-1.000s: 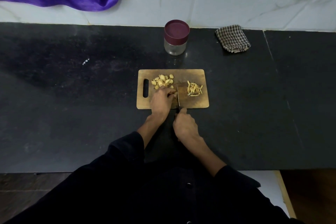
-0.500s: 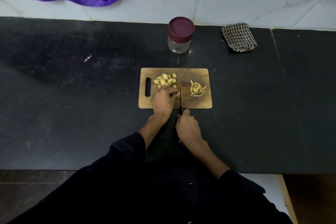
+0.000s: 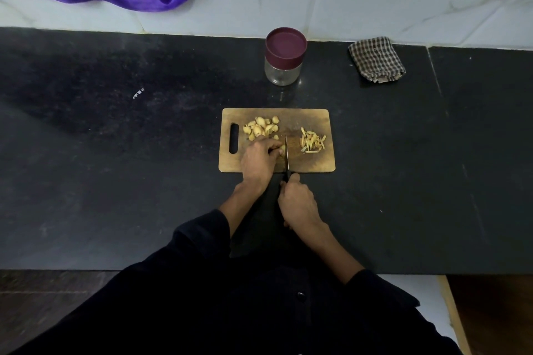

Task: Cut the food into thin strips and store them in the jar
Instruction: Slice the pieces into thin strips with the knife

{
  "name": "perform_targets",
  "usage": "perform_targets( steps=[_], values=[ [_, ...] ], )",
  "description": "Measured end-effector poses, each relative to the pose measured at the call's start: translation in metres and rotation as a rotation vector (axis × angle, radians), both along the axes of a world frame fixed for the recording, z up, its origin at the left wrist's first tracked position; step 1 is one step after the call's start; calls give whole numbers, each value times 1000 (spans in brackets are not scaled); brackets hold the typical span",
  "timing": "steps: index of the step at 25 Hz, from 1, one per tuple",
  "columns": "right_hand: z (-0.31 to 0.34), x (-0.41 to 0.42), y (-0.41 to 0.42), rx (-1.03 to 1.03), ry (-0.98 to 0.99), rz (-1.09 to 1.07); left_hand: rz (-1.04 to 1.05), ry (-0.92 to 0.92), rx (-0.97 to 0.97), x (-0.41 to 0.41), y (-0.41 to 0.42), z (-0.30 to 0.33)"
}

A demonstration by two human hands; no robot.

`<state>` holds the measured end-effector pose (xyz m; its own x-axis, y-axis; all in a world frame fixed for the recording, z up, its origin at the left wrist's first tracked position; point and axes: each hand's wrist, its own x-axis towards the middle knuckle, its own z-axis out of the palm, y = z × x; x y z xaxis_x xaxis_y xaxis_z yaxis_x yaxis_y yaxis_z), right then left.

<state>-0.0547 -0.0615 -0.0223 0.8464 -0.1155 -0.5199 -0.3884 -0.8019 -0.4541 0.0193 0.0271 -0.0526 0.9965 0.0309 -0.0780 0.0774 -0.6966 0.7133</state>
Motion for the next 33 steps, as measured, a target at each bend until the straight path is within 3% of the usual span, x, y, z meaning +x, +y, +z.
perform_targets(
  steps=[12, 23, 33],
  values=[
    [4, 15, 1, -31, 137, -54, -9, -9, -12, 2, 1, 0],
    [7, 15, -23, -103, 70, -88, 6, 15, 21, 1, -1, 0],
    [18, 8, -39, 26, 62, -142, -150, 60, -23, 4, 12, 1]
  ],
)
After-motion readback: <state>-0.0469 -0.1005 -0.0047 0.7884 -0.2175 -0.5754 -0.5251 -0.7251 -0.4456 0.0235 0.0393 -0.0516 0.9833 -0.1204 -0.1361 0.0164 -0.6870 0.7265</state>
